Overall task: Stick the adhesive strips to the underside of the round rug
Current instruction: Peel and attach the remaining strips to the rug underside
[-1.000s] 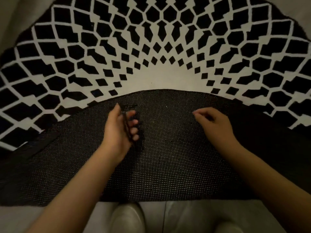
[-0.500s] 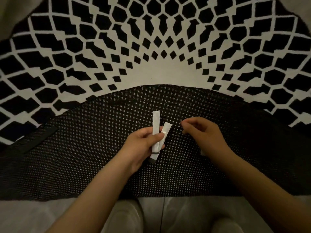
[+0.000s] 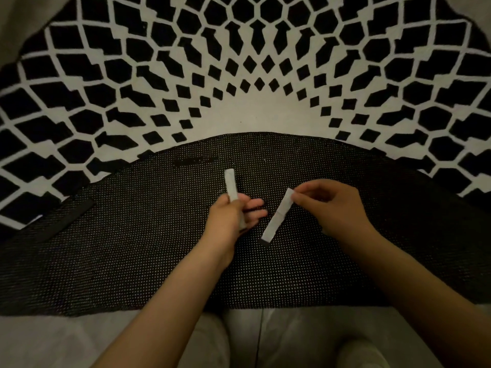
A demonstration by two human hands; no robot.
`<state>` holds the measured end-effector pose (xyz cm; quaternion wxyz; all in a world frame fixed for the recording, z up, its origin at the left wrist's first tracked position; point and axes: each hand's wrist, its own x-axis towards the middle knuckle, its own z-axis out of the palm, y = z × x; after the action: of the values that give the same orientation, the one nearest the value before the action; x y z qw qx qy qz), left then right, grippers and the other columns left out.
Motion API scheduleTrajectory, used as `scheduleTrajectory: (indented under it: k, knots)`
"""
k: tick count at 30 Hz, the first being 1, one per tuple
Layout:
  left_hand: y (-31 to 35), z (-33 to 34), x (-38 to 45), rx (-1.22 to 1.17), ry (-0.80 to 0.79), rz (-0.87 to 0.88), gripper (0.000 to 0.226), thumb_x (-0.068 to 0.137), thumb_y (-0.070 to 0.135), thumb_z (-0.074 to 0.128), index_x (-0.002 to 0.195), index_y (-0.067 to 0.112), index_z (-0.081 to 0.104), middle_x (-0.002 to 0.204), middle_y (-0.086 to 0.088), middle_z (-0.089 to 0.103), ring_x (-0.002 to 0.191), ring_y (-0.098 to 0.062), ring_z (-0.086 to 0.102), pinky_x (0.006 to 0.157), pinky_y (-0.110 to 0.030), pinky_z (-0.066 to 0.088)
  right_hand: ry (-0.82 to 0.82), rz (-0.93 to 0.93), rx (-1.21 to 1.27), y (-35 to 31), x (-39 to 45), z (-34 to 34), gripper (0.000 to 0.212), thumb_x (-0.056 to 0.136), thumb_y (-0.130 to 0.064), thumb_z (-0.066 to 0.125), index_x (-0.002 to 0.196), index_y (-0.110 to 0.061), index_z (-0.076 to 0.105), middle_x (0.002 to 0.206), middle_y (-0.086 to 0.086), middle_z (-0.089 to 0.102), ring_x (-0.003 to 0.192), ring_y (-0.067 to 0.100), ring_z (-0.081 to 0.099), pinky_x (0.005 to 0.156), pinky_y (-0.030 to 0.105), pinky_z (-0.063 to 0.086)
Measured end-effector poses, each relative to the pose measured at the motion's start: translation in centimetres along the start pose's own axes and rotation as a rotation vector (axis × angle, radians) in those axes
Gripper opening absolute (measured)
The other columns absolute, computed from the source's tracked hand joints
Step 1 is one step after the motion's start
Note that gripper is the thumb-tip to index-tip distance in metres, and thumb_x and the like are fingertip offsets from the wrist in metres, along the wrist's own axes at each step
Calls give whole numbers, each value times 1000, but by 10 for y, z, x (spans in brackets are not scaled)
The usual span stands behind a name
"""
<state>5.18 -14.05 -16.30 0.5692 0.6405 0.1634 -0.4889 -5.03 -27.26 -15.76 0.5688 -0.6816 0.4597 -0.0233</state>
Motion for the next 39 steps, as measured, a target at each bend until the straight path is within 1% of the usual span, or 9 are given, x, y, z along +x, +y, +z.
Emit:
scheduleTrajectory:
  k: [4, 10, 15, 19, 25, 28, 32, 36, 39]
  knots:
    - [2, -6, -2, 234, -32, 111, 13, 96, 12, 46, 97, 12, 60, 85, 0, 69, 44, -7, 44, 49, -21, 40, -55, -31, 1, -2, -2, -1, 7, 77, -16, 75, 78, -22, 71, 79, -11, 68, 68, -11, 60, 57, 4, 44]
    - [-8, 3, -2, 213, -165, 3, 13, 88, 22, 64, 94, 12, 69, 54, 12, 51, 48, -4, 39, 49, -19, 36, 18, -150, -162, 3, 0, 8, 12, 78, -22, 74, 75, -32, 67, 83, -14, 64, 80, -3, 59, 72, 16, 44]
    - [0, 11, -2, 92, -177, -56, 18, 90, 26, 60, 91, 10, 69, 75, 2, 65, 46, -4, 39, 49, -19, 31, 35, -368, -419, 1, 0, 8, 8, 84, -28, 65, 81, -35, 61, 82, -17, 55, 77, -3, 53, 64, 12, 36]
    - [7, 11, -2, -12, -307, -221, 22, 86, 37, 60, 82, 16, 63, 64, 6, 58, 42, -3, 32, 43, -16, 24, 34, -603, -589, 2, -9, 10, 9, 87, -35, 54, 88, -29, 60, 86, -20, 52, 70, -1, 51, 55, 21, 46]
    - [10, 6, 2, -98, -312, -399, 37, 89, 19, 54, 54, 16, 65, 61, 6, 51, 35, 0, 28, 41, -13, 20, 42, -776, -654, 5, -11, 14, 17, 89, -35, 45, 89, -23, 57, 90, -11, 55, 59, 8, 53, 38, 23, 43]
    - [11, -1, 11, -112, -121, -288, 21, 96, 17, 46, 77, 14, 55, 58, 4, 46, 34, -2, 28, 38, -14, 22, 10, -625, -393, 1, -12, 11, 9, 89, -31, 47, 88, -24, 53, 91, -15, 53, 68, 2, 52, 52, 16, 43]
    - [20, -33, 24, -99, 88, -99, 17, 98, 17, 47, 81, 14, 47, 61, 3, 42, 35, -3, 33, 35, -16, 27, -3, 59, 514, -18, -8, -8, 11, 95, -17, 48, 90, -16, 58, 87, -8, 67, 43, 3, 40, 40, 18, 35]
    - [19, -29, 20, -143, 96, -33, 16, 98, 17, 47, 83, 14, 45, 61, 3, 42, 36, -3, 33, 36, -16, 28, -15, 267, 806, -17, 3, -17, 17, 95, -21, 48, 95, -11, 61, 76, -4, 61, 41, 3, 28, 37, 14, 30]
    - [31, -36, 17, -481, 226, -5, 17, 101, 19, 40, 85, 16, 45, 63, 6, 41, 33, -2, 31, 35, -15, 25, 113, 345, 862, -17, 12, -34, 15, 93, -22, 51, 86, -15, 61, 78, -1, 49, 61, 6, 44, 55, 17, 44]
